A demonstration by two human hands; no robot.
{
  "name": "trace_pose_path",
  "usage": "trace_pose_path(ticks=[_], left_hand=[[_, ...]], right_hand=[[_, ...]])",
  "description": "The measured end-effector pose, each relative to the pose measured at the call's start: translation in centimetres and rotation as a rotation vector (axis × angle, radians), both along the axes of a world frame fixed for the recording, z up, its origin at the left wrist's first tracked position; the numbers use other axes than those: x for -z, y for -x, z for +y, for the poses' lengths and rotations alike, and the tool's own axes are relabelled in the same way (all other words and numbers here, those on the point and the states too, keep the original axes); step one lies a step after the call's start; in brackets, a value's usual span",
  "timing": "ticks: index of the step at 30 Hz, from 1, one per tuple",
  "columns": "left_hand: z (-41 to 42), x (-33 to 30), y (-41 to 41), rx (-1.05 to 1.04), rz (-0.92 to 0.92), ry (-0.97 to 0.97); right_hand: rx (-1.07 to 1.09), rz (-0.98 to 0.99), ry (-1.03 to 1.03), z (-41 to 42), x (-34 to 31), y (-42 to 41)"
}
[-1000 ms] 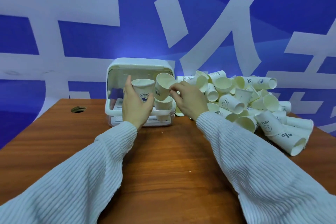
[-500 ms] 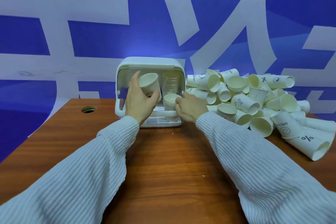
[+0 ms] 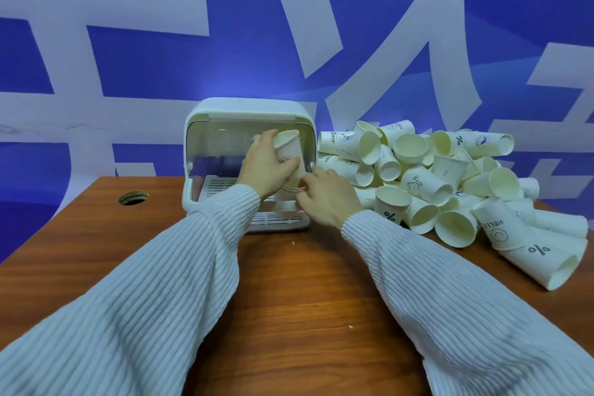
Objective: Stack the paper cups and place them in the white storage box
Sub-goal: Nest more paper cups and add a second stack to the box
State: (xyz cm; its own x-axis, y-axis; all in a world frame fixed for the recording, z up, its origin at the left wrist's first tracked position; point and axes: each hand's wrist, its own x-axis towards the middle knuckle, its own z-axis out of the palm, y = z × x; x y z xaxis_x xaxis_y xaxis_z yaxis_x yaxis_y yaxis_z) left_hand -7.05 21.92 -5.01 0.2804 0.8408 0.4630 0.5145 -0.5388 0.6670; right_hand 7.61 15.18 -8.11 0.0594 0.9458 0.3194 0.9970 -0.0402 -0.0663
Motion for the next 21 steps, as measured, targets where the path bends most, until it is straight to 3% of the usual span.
trace_pose_path(ticks=[4, 11, 15, 21], left_hand=[[0.6, 0.1, 0.4, -0.005, 0.040, -0.002], [0.7, 0.3, 0.4, 0.034, 0.238, -0.057], [0.5, 0.5, 0.4, 0.059, 0.369, 0.050], [0.2, 2.1, 0.5, 0.136, 0.590, 0.051]], right_hand=[[-0.041, 0.118, -0.060, 0.0, 0.0, -0.4], [-0.065, 0.136, -0.123, -0.4, 0.4, -0.4], [-0.072, 0.246, -0.149, -0.7, 0.0, -0.6], [-0.112, 0.269, -0.191, -1.5, 0.4, -0.7]])
